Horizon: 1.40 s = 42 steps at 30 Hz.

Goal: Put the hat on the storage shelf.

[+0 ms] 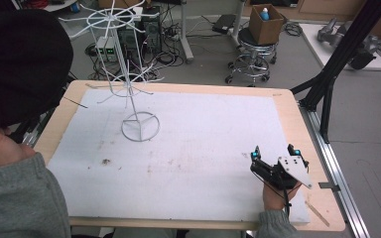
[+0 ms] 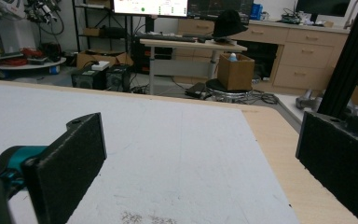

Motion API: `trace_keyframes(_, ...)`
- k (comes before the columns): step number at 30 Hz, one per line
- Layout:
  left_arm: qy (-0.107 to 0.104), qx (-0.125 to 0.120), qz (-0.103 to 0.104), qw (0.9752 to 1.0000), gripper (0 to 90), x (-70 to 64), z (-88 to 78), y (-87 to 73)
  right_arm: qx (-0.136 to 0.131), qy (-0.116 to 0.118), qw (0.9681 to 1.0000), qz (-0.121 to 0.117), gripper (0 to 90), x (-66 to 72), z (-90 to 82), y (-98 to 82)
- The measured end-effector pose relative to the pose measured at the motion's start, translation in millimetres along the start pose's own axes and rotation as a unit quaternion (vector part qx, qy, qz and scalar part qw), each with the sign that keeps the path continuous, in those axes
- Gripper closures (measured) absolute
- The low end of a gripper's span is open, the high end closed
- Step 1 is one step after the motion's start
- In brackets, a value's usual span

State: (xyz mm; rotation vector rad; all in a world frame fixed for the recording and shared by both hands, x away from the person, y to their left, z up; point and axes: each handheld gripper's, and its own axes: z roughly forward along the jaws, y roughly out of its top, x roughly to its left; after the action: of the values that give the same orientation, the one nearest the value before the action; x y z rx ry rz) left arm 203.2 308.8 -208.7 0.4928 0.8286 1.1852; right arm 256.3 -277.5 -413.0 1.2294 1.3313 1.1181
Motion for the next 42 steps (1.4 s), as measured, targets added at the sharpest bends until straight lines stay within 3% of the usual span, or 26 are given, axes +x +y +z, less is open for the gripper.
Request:
trace_keyframes(10,-0.003,0.001,-0.003,1.0000,85.1,-4.6,8.6,-0.2,0.001,0.001,1.0000,-0.001,0.6,0.3,0.7,-0.1)
trace_keyframes(24,-0.009,0.021,-0.006,0.9997,85.0,-14.1,19.8,-21.5,0.001,0.003,1.0000,-0.001,0.6,-0.2,0.8,-0.2)
trace_keyframes(42,-0.001,0.041,-0.004,0.9992,84.2,-4.1,6.5,-46.3,-0.001,0.004,1.0000,-0.003,0.6,-0.7,0.6,0.0)
